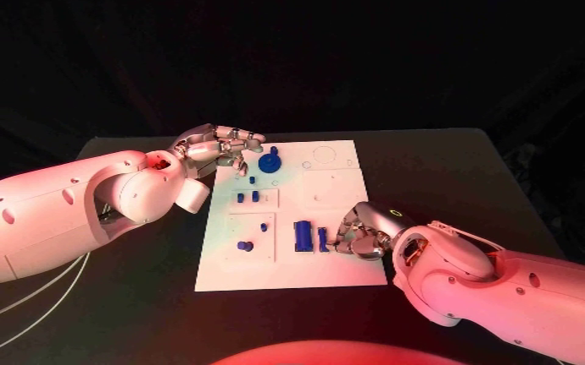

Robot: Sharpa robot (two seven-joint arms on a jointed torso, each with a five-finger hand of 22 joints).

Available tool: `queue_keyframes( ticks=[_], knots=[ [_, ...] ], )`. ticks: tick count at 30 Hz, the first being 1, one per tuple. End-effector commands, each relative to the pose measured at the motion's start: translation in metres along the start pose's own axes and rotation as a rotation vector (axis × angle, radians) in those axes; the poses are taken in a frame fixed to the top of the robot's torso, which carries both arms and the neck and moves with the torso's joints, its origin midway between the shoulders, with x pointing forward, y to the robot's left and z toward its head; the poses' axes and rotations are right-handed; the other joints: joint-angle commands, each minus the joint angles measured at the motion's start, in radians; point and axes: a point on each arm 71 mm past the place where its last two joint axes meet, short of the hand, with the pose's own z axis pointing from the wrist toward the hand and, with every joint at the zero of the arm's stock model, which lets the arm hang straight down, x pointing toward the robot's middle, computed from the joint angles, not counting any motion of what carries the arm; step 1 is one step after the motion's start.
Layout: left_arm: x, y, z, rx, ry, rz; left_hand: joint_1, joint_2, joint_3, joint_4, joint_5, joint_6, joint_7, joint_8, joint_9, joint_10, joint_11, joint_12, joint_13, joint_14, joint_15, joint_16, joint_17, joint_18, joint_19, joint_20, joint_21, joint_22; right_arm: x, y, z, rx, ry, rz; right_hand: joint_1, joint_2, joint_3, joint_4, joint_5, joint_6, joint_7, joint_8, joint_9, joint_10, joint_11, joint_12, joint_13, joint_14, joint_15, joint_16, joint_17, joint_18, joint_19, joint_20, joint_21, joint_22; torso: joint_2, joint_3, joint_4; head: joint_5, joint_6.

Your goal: Assemble the parts on the task board

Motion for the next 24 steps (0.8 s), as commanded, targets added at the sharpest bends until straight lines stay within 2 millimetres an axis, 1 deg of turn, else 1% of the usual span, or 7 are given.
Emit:
queue_keyframes(
  ticks=[1, 5, 10, 12, 15, 20, 24],
  knots=[
    [0.0023, -0.0007, 0.0005, 0.005, 0.023, 0.002, -0.004, 0.009, 0.004, 0.000, 0.004, -0.006, 0.001, 0.004, 0.001, -0.007, 0.000, 0.003, 0.001, -0.007, -0.003, -0.001, -0.001, 0.013, 0.000, 0.008, -0.005, -0.001, 0.0027, 0.0035, -0.0031, -0.050, 0.021, -0.035, 0.014, 0.001, 0.001, -0.008, -0.004, -0.006, -0.001, 0.004, 0.001, 0.001, -0.001, -0.003, 0.121, 0.092, -0.007, 0.000, 0.190, 0.001, 0.069, -0.006, -0.005, 0.192, 0.000, -0.0001, -0.0007, 0.000, 0.000],
    [0.0028, -0.0006, 0.0008, 0.005, 0.025, 0.002, -0.004, 0.009, 0.004, 0.000, 0.004, -0.006, 0.001, 0.004, 0.001, -0.007, 0.000, 0.003, 0.001, -0.007, -0.003, -0.001, -0.001, 0.013, 0.000, 0.008, -0.005, -0.001, 0.0039, 0.0027, -0.0037, -0.049, 0.024, -0.037, 0.015, 0.001, 0.001, -0.009, -0.004, -0.006, -0.002, 0.005, 0.001, 0.003, -0.001, 0.002, 0.124, 0.093, -0.007, 0.001, 0.191, 0.000, 0.070, -0.006, -0.003, 0.193, 0.001, 0.0002, 0.0008, -0.002, 0.000],
    [0.0029, -0.0006, 0.0007, 0.005, 0.026, 0.002, -0.004, 0.009, 0.004, 0.000, 0.004, -0.006, 0.001, 0.004, 0.001, -0.007, 0.000, 0.003, 0.001, -0.007, -0.003, -0.001, -0.001, 0.013, 0.000, 0.008, -0.005, -0.001, 0.0057, 0.0009, -0.0025, -0.040, 0.024, -0.036, 0.013, 0.002, 0.000, -0.007, -0.008, -0.005, -0.001, 0.006, 0.002, 0.003, -0.001, 0.002, 0.124, 0.093, -0.006, 0.001, 0.191, 0.000, 0.070, -0.006, -0.004, 0.193, 0.002, 0.0001, 0.0029, 0.000, 0.000],
    [0.0028, -0.0006, 0.0006, 0.005, 0.026, 0.002, -0.004, 0.009, 0.004, 0.000, 0.004, -0.006, 0.001, 0.004, 0.001, -0.007, 0.000, 0.003, 0.001, -0.007, -0.003, -0.001, -0.001, 0.013, 0.000, 0.008, -0.005, -0.001, 0.0063, 0.0003, -0.0015, -0.035, 0.023, -0.037, 0.012, 0.004, -0.002, -0.006, -0.011, -0.004, -0.001, 0.007, 0.002, 0.004, 0.000, 0.003, 0.124, 0.093, -0.006, 0.002, 0.191, 0.000, 0.070, -0.006, -0.004, 0.193, 0.002, 0.0002, 0.0017, 0.000, 0.000],
    [0.0029, -0.0006, 0.0006, 0.005, 0.026, 0.002, -0.004, 0.009, 0.004, 0.000, 0.004, -0.006, 0.001, 0.004, 0.001, -0.007, 0.000, 0.003, 0.001, -0.007, -0.003, -0.001, -0.001, 0.013, 0.000, 0.008, -0.005, -0.001, 0.0067, -0.0012, 0.0007, -0.026, 0.020, -0.037, 0.010, 0.006, -0.002, -0.004, -0.013, -0.003, -0.001, 0.008, 0.002, 0.005, 0.000, 0.004, 0.125, 0.093, -0.006, 0.002, 0.192, 0.000, 0.070, -0.006, -0.002, 0.194, 0.002, -0.0011, 0.0015, -0.001, 0.000],
    [0.0028, -0.0006, 0.0002, 0.004, 0.025, 0.002, -0.004, 0.009, 0.004, 0.000, 0.004, -0.006, 0.001, 0.004, 0.001, -0.007, 0.000, 0.003, 0.001, -0.007, -0.003, -0.001, -0.001, 0.013, 0.000, 0.008, -0.005, -0.001, 0.0067, -0.0018, 0.0025, -0.019, 0.010, -0.035, 0.006, 0.013, -0.003, 0.001, -0.015, -0.002, -0.001, 0.010, 0.003, 0.006, 0.000, 0.008, 0.127, 0.093, -0.006, 0.002, 0.192, 0.000, 0.070, -0.006, -0.002, 0.195, 0.003, -0.0001, 0.0011, 0.001, -0.001],
    [0.0025, -0.0006, -0.0002, 0.004, 0.025, 0.002, -0.004, 0.009, 0.004, 0.000, 0.004, -0.006, 0.001, 0.004, 0.001, -0.007, 0.000, 0.003, 0.001, -0.007, -0.003, -0.001, -0.001, 0.013, 0.000, 0.008, -0.005, -0.001, 0.0070, -0.0009, 0.0037, -0.019, 0.007, -0.033, -0.004, 0.020, -0.006, 0.010, -0.016, -0.001, -0.001, 0.013, 0.003, 0.008, -0.001, 0.011, 0.129, 0.093, -0.006, 0.003, 0.193, 0.000, 0.071, -0.006, -0.001, 0.195, 0.002, -0.0003, 0.0012, 0.000, -0.001]
  ],
)
